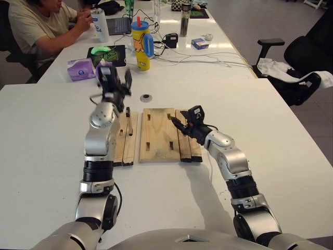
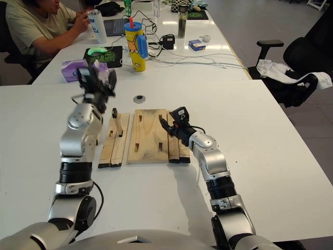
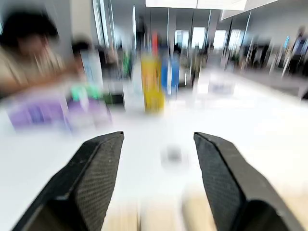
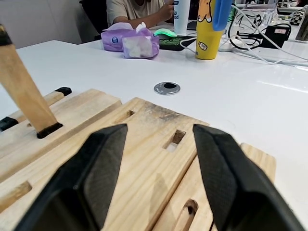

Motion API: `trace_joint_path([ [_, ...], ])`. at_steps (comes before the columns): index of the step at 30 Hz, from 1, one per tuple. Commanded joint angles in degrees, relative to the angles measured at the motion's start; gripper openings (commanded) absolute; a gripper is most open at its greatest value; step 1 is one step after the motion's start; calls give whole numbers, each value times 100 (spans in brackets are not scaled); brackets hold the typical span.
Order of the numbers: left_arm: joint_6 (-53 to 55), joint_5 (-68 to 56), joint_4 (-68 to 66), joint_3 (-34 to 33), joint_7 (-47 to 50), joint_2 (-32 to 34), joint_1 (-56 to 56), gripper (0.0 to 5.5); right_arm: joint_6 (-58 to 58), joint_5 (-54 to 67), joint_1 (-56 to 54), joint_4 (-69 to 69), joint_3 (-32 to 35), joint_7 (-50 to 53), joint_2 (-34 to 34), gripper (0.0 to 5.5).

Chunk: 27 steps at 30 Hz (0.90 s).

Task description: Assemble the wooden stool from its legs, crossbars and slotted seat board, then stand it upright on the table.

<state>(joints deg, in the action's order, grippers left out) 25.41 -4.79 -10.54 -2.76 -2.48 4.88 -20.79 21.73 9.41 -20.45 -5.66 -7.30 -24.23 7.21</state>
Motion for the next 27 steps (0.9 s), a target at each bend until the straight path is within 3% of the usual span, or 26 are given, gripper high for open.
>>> trace_joint_path([
  [1,33,221,75,170,113,-27,564,269,14,-54,31,73,-45,53,-36,253],
  [8,-475,249,666,-209,369,191,-15,269,10,-32,61,78,-22,59,-16,253],
  [14,-939,193,1657,-466,665,47,154,269,-3,7,108,93,21,76,-32,253],
  [27,267,126,4340,47,70,234,3185,269,42,5,546,451,137,321,-20,253],
])
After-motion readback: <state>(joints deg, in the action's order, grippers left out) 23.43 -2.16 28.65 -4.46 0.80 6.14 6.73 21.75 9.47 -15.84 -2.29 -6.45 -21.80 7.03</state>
